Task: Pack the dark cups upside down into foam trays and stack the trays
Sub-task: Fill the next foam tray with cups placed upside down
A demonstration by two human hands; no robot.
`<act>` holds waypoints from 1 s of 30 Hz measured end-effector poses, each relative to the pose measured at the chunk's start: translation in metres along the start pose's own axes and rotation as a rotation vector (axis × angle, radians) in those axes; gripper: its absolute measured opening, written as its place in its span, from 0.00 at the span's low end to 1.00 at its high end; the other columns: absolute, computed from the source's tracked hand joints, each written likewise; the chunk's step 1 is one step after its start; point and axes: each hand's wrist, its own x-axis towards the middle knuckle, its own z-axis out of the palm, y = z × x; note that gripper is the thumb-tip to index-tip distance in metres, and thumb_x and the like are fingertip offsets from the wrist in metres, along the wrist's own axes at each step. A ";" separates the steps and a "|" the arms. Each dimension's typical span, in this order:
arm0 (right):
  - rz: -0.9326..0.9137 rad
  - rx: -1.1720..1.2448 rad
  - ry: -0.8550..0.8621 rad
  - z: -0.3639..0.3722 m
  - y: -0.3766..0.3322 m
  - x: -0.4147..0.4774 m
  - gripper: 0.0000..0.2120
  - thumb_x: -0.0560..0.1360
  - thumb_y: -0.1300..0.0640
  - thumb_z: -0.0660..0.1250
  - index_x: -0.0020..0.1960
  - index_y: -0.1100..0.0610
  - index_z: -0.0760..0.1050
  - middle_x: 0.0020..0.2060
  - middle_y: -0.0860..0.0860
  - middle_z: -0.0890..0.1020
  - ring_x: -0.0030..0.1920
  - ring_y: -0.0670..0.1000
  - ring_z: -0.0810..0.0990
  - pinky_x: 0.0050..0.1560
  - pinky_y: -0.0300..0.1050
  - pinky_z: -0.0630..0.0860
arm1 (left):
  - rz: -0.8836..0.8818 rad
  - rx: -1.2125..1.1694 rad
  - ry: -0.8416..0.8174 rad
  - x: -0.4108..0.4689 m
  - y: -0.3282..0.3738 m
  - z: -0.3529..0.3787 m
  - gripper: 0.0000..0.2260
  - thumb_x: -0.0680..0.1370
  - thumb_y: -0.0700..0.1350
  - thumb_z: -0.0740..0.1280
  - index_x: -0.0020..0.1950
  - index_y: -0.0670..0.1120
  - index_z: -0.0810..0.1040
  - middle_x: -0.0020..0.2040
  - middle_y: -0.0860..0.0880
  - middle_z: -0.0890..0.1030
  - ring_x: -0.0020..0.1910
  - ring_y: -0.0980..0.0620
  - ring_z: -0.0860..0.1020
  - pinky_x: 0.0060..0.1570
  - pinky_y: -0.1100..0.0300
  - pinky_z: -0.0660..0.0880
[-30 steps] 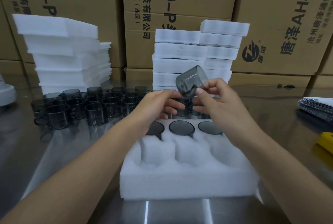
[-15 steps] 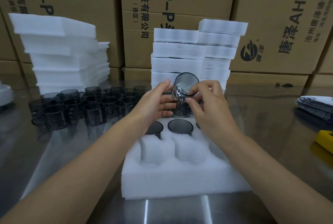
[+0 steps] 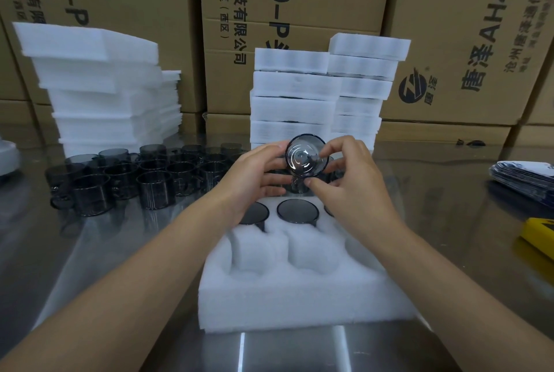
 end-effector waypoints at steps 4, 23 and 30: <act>0.005 0.001 0.011 0.000 0.001 -0.002 0.21 0.70 0.60 0.74 0.44 0.42 0.64 0.48 0.47 0.74 0.36 0.40 0.74 0.36 0.28 0.69 | -0.012 -0.015 0.005 0.000 0.000 0.000 0.11 0.81 0.51 0.58 0.55 0.52 0.79 0.49 0.48 0.84 0.39 0.52 0.80 0.35 0.64 0.75; -0.061 0.040 0.014 -0.003 -0.011 -0.006 0.27 0.63 0.42 0.76 0.55 0.40 0.66 0.49 0.40 0.71 0.40 0.38 0.73 0.40 0.25 0.68 | 0.171 0.110 0.064 -0.021 0.001 -0.002 0.08 0.76 0.47 0.66 0.49 0.47 0.83 0.51 0.36 0.82 0.39 0.53 0.78 0.36 0.65 0.76; -0.053 0.135 -0.139 -0.003 -0.023 -0.014 0.24 0.64 0.42 0.74 0.54 0.36 0.65 0.39 0.45 0.79 0.29 0.44 0.75 0.32 0.36 0.70 | 0.082 0.109 0.102 -0.025 0.009 -0.017 0.15 0.71 0.56 0.64 0.41 0.49 0.86 0.42 0.46 0.84 0.33 0.56 0.78 0.34 0.65 0.72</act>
